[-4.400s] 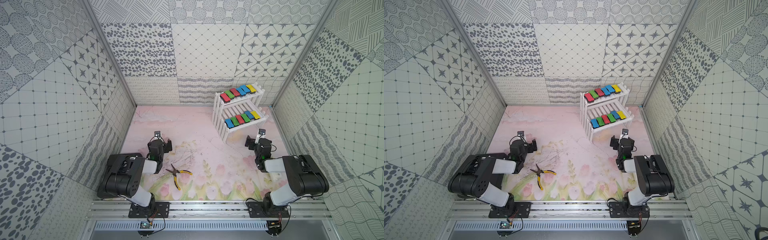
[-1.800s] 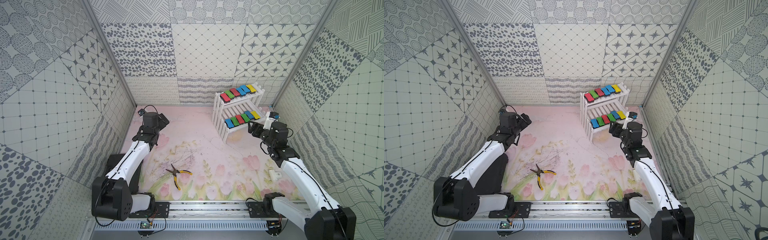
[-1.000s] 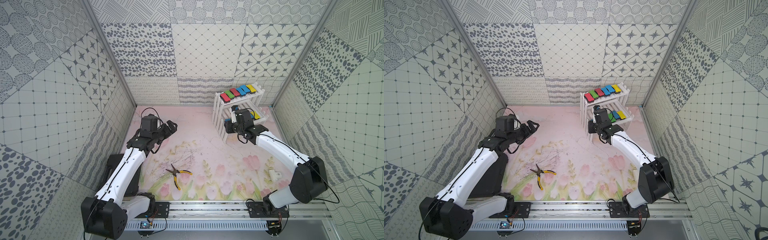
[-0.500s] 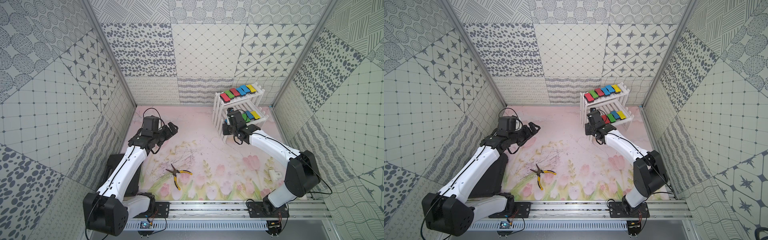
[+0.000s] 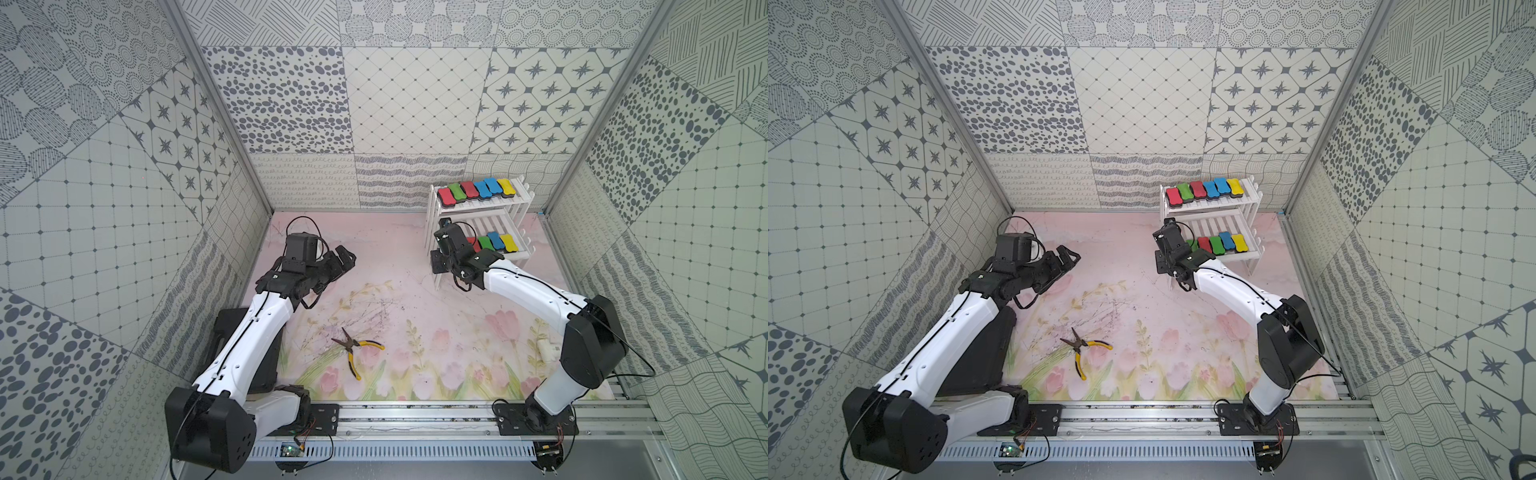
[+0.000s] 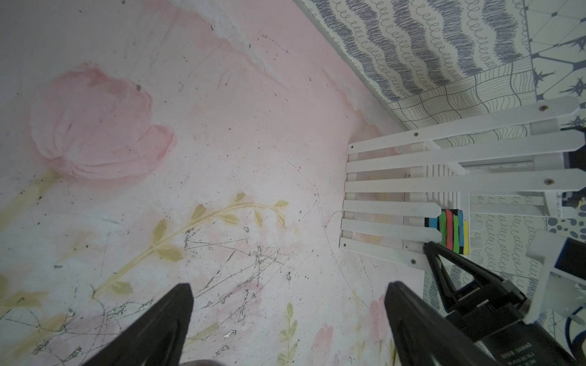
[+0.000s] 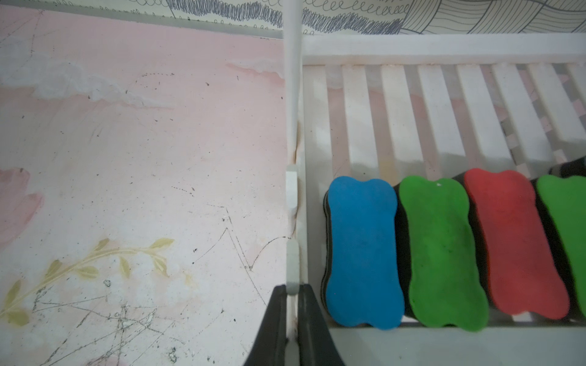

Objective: Remove the whiteboard erasers from the shelf
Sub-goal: Adjust the shelf at the center of the board.

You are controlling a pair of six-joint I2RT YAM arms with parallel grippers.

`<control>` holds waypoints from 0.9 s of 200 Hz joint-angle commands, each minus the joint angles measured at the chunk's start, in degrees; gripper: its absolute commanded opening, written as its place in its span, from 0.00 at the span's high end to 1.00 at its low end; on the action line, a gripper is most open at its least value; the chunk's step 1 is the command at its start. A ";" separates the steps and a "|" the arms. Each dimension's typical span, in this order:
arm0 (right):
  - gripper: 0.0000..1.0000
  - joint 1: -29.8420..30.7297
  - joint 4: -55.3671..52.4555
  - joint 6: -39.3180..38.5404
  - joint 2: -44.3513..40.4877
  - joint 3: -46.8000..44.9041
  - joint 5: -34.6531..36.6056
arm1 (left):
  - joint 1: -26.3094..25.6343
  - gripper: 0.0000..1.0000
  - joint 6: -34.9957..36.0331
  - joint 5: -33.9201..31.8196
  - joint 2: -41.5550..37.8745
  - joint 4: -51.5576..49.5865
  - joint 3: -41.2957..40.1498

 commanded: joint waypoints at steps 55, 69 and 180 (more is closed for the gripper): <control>1.00 11.55 1.11 6.48 4.71 7.34 8.18 | 1.16 0.01 2.59 -0.24 -0.86 -1.62 1.82; 1.00 12.98 1.12 7.85 5.37 8.25 9.26 | 1.79 0.01 2.47 -0.26 -0.91 -1.96 2.02; 1.00 20.57 1.72 18.80 15.88 20.68 15.27 | 3.31 0.01 2.59 -3.89 -3.32 -3.06 2.00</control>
